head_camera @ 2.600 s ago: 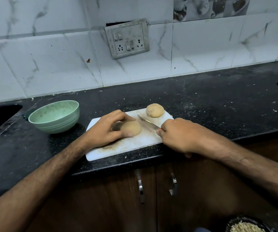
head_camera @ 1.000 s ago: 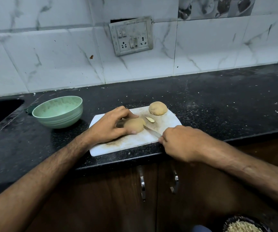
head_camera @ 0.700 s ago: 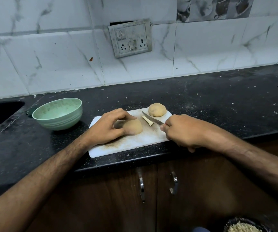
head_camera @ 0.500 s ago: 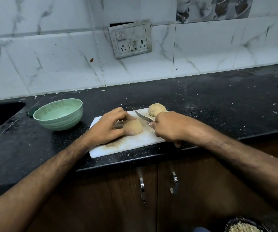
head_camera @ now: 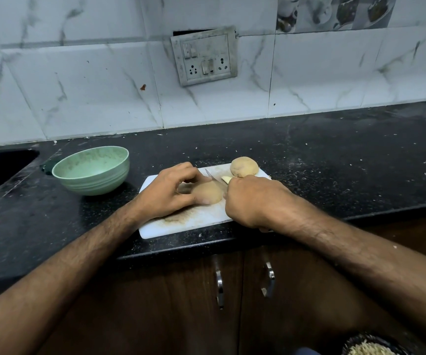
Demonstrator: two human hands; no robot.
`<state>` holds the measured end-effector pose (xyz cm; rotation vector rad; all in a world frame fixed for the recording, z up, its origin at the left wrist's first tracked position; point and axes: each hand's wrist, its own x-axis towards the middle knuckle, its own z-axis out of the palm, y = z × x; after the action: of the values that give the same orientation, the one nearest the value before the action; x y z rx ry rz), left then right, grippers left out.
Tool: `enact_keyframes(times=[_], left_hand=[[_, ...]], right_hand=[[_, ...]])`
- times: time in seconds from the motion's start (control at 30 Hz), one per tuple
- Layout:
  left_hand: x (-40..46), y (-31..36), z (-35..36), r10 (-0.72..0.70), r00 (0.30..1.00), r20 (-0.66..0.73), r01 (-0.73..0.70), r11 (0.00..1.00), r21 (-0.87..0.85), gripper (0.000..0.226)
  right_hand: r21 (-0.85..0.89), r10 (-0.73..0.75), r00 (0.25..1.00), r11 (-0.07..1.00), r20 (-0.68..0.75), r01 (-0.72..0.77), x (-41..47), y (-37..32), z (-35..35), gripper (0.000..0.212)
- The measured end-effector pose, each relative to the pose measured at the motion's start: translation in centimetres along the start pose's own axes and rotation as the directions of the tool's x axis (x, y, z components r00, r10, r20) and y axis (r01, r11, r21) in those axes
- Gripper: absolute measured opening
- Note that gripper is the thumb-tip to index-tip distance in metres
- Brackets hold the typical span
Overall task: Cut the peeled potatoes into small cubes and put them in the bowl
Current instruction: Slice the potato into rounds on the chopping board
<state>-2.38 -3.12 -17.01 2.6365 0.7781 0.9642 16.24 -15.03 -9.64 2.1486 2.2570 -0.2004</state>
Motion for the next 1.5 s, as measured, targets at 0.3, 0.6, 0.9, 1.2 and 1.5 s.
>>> enact_keyframes(times=[0.3,0.6,0.9,1.2,1.5], left_hand=[[0.0,-0.1,0.0,0.019,1.0,-0.001,-0.019,1.0,0.011,0.043],[0.1,-0.2,0.0,-0.01,1.0,0.003,0.01,1.0,0.0,0.044],[0.0,0.1,-0.1,-0.022,1.0,-0.013,0.022,1.0,-0.003,0.044],[-0.2,0.0,-0.2,-0.04,0.999,-0.032,0.04,0.999,-0.003,0.047],[-0.1,-0.4,-0.1,0.009,1.0,-0.026,-0.008,1.0,0.009,0.044]], right_hand=[[-0.001,-0.007,0.999,1.0,0.05,0.007,1.3,-1.3,0.8,0.006],[0.02,-0.048,0.998,0.999,0.046,0.047,-1.1,0.4,1.9,0.008],[-0.006,-0.02,0.999,1.0,0.049,0.021,-3.7,2.9,1.7,0.018],[0.193,0.031,0.999,0.981,-0.008,-0.029,-1.5,5.4,-0.3,0.035],[0.134,0.012,1.0,0.991,-0.024,-0.008,1.1,1.9,0.1,0.026]])
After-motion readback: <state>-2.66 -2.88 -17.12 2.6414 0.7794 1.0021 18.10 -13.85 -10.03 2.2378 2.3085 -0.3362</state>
